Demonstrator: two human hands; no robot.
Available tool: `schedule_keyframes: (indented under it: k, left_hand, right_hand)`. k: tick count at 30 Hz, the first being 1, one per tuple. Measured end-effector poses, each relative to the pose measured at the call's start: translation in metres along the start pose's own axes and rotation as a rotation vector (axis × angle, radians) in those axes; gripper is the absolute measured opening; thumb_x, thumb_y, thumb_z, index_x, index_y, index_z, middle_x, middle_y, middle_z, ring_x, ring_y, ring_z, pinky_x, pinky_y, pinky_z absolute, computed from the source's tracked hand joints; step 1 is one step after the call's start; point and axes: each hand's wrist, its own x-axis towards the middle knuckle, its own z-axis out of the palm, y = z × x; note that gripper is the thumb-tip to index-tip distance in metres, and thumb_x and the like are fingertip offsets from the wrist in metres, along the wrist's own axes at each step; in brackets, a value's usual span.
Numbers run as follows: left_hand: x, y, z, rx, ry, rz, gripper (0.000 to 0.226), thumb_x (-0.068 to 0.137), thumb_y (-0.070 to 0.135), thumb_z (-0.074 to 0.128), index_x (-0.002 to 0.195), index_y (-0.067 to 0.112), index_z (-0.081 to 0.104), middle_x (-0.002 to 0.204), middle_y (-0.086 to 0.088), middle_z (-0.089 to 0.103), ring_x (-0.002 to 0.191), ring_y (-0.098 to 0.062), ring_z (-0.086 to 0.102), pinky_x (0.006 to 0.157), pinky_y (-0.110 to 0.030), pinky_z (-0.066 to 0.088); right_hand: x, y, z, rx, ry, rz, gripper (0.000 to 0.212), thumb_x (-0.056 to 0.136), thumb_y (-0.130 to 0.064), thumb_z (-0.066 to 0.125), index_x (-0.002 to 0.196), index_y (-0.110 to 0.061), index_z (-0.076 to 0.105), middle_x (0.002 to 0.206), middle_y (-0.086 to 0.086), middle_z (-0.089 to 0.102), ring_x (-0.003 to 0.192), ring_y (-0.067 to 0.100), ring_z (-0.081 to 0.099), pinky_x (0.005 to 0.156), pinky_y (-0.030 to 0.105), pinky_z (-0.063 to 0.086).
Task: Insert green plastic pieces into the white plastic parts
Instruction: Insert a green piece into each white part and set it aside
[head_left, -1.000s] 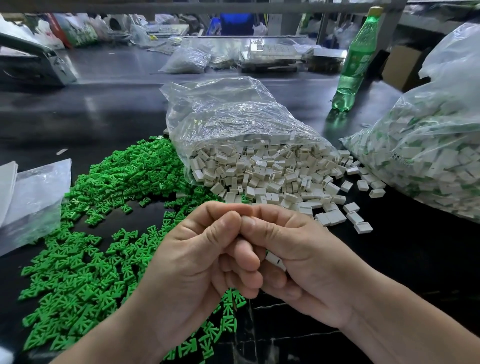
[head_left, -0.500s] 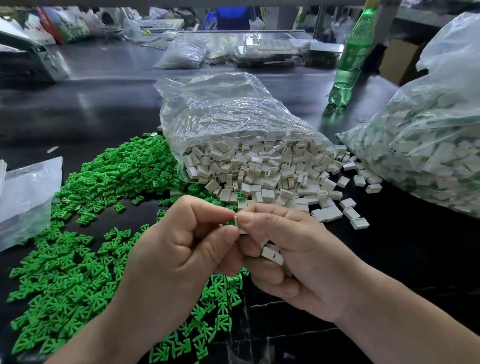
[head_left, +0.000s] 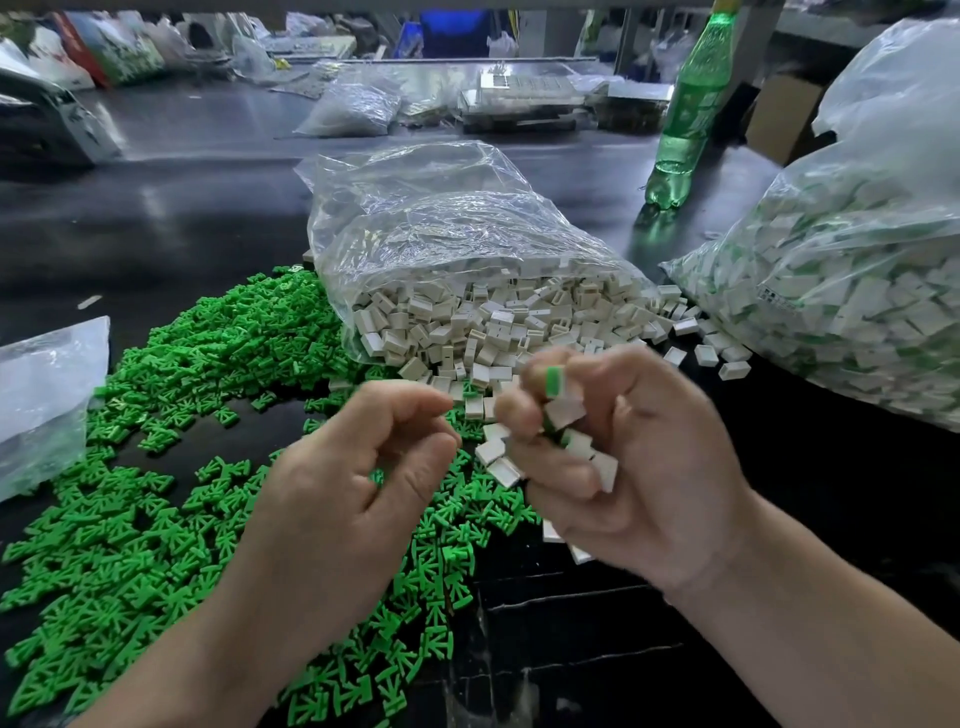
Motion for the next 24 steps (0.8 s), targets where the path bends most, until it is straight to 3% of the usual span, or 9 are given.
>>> schedule_keyframes:
  k: [2,3,6,8,11,15,20,24]
  left_hand:
    - [0.001,-0.005,0.004,0.185,-0.157,0.027,0.045,0.091,0.05,0.048,0.137,0.05,0.045,0.128,0.039,0.048,0.124,0.017,0.041,0.092,-0.006,0.04]
    - [0.001,-0.006,0.007,0.283,-0.234,0.072,0.051,0.093,0.051,0.044,0.143,0.049,0.038,0.138,0.037,0.039,0.131,0.017,0.03,0.103,-0.012,0.031]
    - [0.002,-0.006,0.017,0.484,-0.433,0.183,0.051,0.099,0.049,0.036,0.149,0.04,0.035,0.153,0.018,0.036,0.143,-0.005,0.027,0.114,-0.035,0.03]
    - [0.005,-0.006,0.017,0.53,-0.449,0.218,0.045,0.098,0.046,0.038,0.14,0.035,0.053,0.146,0.013,0.049,0.138,-0.015,0.041,0.109,-0.041,0.037]
    - [0.007,-0.008,0.013,0.509,-0.326,0.271,0.031,0.097,0.039,0.046,0.112,0.03,0.071,0.119,0.014,0.067,0.112,-0.016,0.059,0.09,-0.044,0.046]
    - [0.008,-0.01,0.014,0.532,-0.223,0.24,0.018,0.098,0.028,0.056,0.106,0.025,0.072,0.096,0.011,0.071,0.091,-0.018,0.06,0.076,-0.043,0.047]
    - [0.01,-0.008,0.015,0.529,-0.255,0.184,0.022,0.091,0.043,0.052,0.094,0.031,0.071,0.093,0.018,0.069,0.089,-0.013,0.056,0.076,-0.039,0.046]
    - [0.009,-0.009,0.015,0.516,-0.24,0.186,0.013,0.092,0.037,0.059,0.089,0.029,0.069,0.085,0.016,0.068,0.083,-0.014,0.055,0.074,-0.038,0.044]
  right_hand:
    - [0.0,-0.008,-0.004,0.116,-0.005,-0.062,0.011,0.083,-0.015,0.062,0.09,-0.006,0.059,0.08,0.01,0.06,0.046,0.011,0.057,0.031,0.016,0.04]
    - [-0.001,-0.01,-0.005,0.138,0.013,-0.08,0.017,0.081,-0.016,0.068,0.092,-0.005,0.061,0.082,0.011,0.06,0.047,0.012,0.058,0.031,0.017,0.041]
    - [-0.001,-0.01,-0.008,0.066,0.127,-0.069,0.013,0.081,-0.015,0.071,0.089,-0.009,0.063,0.078,0.007,0.06,0.046,0.009,0.056,0.029,0.017,0.04]
    - [0.0,-0.009,-0.01,-0.004,0.225,-0.021,0.006,0.084,-0.012,0.065,0.089,-0.01,0.064,0.075,0.004,0.059,0.044,0.007,0.052,0.029,0.015,0.037]
    - [0.0,-0.006,-0.012,-0.078,0.299,0.009,0.006,0.083,-0.011,0.062,0.088,-0.011,0.064,0.073,0.003,0.058,0.042,0.006,0.048,0.029,0.015,0.034]
    - [0.002,-0.005,-0.011,-0.134,0.321,0.037,0.009,0.082,-0.013,0.063,0.09,-0.012,0.057,0.072,0.002,0.057,0.042,0.006,0.046,0.03,0.015,0.033]
    - [0.003,-0.004,-0.01,0.015,0.373,0.097,0.026,0.075,-0.014,0.072,0.096,-0.013,0.057,0.075,0.004,0.055,0.051,0.01,0.049,0.031,0.016,0.035]
    - [0.002,-0.001,-0.013,-0.005,0.36,0.12,0.023,0.079,-0.01,0.07,0.095,-0.013,0.055,0.077,0.004,0.054,0.048,0.008,0.049,0.031,0.015,0.034]
